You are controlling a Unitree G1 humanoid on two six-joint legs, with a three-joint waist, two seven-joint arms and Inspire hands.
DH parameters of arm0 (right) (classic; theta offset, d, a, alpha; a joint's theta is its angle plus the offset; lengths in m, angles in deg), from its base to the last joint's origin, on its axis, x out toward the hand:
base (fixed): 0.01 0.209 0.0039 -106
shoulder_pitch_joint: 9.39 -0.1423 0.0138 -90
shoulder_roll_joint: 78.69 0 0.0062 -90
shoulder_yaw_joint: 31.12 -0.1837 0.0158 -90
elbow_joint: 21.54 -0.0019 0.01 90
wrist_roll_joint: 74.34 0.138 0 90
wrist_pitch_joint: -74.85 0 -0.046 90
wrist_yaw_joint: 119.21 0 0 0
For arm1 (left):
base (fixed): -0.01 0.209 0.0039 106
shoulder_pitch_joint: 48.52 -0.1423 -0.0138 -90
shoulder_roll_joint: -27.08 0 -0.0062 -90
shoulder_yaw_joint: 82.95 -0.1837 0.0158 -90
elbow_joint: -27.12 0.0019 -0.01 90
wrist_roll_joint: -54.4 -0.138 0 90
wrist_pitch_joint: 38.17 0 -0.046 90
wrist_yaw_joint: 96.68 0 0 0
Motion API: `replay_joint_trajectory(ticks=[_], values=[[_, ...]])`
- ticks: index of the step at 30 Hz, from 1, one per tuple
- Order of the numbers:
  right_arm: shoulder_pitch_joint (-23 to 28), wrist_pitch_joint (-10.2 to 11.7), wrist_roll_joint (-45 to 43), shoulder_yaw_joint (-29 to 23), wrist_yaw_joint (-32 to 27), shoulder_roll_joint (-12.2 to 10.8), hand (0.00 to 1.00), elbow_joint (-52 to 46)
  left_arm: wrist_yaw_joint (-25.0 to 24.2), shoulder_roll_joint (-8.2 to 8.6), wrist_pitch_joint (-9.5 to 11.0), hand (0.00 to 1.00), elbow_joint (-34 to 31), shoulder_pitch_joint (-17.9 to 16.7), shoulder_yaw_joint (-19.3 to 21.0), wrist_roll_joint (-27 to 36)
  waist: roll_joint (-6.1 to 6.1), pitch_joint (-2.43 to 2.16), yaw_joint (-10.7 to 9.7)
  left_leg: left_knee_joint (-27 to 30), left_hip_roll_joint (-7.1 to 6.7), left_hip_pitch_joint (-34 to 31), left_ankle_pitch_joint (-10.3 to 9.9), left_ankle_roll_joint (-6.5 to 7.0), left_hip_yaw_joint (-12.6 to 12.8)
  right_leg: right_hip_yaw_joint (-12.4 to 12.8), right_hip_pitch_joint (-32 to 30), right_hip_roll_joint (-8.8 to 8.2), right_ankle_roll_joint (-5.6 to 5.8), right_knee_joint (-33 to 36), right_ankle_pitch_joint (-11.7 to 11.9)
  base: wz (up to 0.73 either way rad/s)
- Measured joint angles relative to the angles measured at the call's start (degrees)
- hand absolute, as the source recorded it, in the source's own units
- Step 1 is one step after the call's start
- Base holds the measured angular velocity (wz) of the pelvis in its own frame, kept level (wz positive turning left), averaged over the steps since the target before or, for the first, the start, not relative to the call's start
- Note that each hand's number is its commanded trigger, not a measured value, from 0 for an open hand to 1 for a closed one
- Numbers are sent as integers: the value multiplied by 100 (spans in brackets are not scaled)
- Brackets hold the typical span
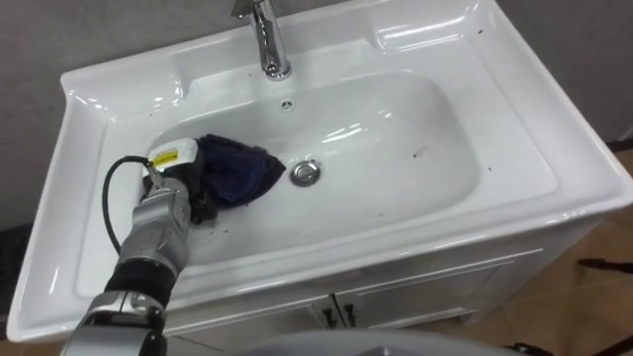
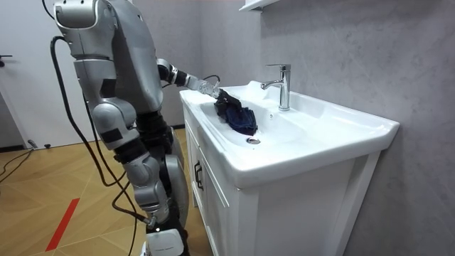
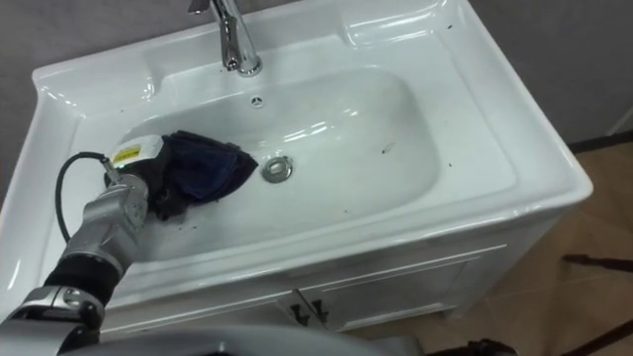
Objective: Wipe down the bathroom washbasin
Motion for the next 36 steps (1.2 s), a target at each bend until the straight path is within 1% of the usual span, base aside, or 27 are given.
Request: replay_joint_trajectory(ticks=[3,4,7,8,10,12,15,16,17,19,20,22,23,24,25,26,27,28,29,31,33,36], values=[[-2,34,404,45,-49,-52,0,-8,330,45,0,100,-2,-159,-62,-113,-90,2,5,-5,-1,102,-6,-10,-9,-8,104,3,-8,-12,-23,1],[-3,55,622,104,-81,-73,0,-15,456,48,0,100,0,-200,-148,-182,-119,2,6,-3,-1,118,-10,-16,-12,-8,124,4,-7,-9,-31,4],[-4,103,1073,218,-104,-146,0,-17,695,51,-3,100,-2,-253,-279,-222,-189,4,10,4,-5,125,-22,-31,-25,-19,144,1,9,-10,-49,7],[-8,106,1293,237,-121,-179,0,-13,762,58,-26,100,-7,-249,-324,-221,-218,12,10,5,-9,118,-23,-31,-35,-27,143,-3,18,-13,-56,6],[-9,120,1561,383,-146,-190,0,-11,828,72,-108,100,-7,-220,-484,-207,-249,23,5,9,-19,81,-24,-29,-61,-57,124,-14,28,-14,-62,7],[-15,173,1795,473,-151,-189,0,-4,893,93,-151,100,-3,-140,-674,-174,-250,25,0,13,-26,10,-24,-24,-64,-59,51,-21,39,-10,-53,3],[-37,240,1920,546,-146,-196,0,24,921,161,-171,100,31,-59,-874,-4,-245,32,-34,24,-36,-83,-29,-12,-59,-43,-33,-29,51,-10,-34,2],[-74,247,1964,560,-125,-194,0,37,921,185,-202,100,61,21,-966,154,-233,52,-116,70,-35,-151,-36,-1,-62,-48,-66,-28,60,-15,-18,9],[-92,263,1968,581,-116,-190,0,39,921,207,-225,100,95,78,-1004,247,-216,55,-138,85,-35,-198,-41,8,-62,-52,-106,-29,64,-13,-16,10],[-174,344,1967,607,-82,-154,0,44,909,277,-291,100,305,386,-1140,573,-133,103,-199,95,-38,-346,-33,26,-63,-55,-233,-33,79,-23,18,4],[-188,352,1969,612,-81,-156,0,49,889,295,-308,100,332,439,-1191,602,-118,103,-265,99,-39,-379,-30,29,-64,-60,-255,-33,79,-34,25,0],[-329,386,1985,664,-79,-110,0,172,877,349,-426,100,527,671,-1402,883,-28,109,-403,95,-44,-433,-27,35,-46,-51,-311,-38,79,-56,53,0],[-386,391,1978,666,-71,-98,0,232,874,376,-457,100,564,712,-1445,1004,-6,110,-473,94,-47,-441,-26,36,-46,-50,-314,-40,79,-60,53,0],[-452,384,1970,662,-34,-85,0,280,865,387,-506,100,652,805,-1561,1208,42,100,-600,99,-51,-470,-26,36,-50,-58,-323,-43,79,-74,54,11],[-471,392,1950,657,33,-74,0,269,822,399,-537,100,735,927,-1636,1268,77,113,-715,100,-54,-495,-25,38,-51,-107,-326,-52,78,-81,54,12],[-487,402,1948,655,94,-54,0,274,728,439,-565,100,789,1040,-1653,1334,119,111,-811,96,-53,-515,-22,40,-35,-117,-352,-55,77,-80,52,8],[-500,407,1933,646,114,-36,0,278,679,467,-576,100,834,1096,-1650,1361,141,112,-839,95,-52,-522,-21,40,-28,-106,-370,-55,77,-79,53,0],[-547,408,1927,646,168,10,0,319,618,509,-585,100,904,1185,-1659,1361,186,111,-930,95,-53,-553,-21,40,-28,-111,-405,-58,77,-80,52,-4],[-567,411,1926,650,195,26,0,345,598,532,-585,100,945,1238,-1670,1363,205,116,-962,95,-54,-566,-21,40,-28,-108,-423,-59,77,-80,52,-4],[-583,419,1933,649,238,45,0,413,534,623,-587,100,1155,1485,-1829,1365,242,137,-1046,84,-54,-597,-19,40,-28,-102,-461,-58,76,-78,52,0],[-611,424,1929,655,295,51,0,413,521,627,-618,100,1280,1617,-1973,1371,263,141,-1124,83,-56,-632,-17,42,-25,-98,-498,-58,77,-75,48,0],[-628,428,1915,653,362,69,0,402,483,604,-733,100,1291,1785,-2177,1484,273,141,-1160,77,-67,-773,32,72,-16,-126,-645,-77,80,-29,48,6]])
